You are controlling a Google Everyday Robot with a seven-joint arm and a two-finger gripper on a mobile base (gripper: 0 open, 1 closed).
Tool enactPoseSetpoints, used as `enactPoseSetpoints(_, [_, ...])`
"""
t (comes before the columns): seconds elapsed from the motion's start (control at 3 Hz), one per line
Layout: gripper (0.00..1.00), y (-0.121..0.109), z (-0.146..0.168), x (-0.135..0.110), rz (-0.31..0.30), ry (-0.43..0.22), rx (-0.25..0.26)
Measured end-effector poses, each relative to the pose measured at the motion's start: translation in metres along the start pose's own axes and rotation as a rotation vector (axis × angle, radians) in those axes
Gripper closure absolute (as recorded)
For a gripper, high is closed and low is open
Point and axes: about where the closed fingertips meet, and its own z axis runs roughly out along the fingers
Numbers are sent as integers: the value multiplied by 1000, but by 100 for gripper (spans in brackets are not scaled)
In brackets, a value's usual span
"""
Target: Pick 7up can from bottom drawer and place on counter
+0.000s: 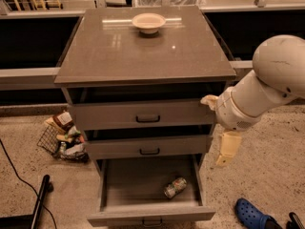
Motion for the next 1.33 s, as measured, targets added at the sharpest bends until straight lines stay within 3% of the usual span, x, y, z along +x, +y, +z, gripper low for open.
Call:
enactPoseSetpoints(0.33, [0,0,0,0,0,0,0])
enactPoseSetpoints(0.67, [0,0,36,14,-4,0,-34])
enactPoseSetpoints(1.33, [0,9,148,54,-71,-37,-73])
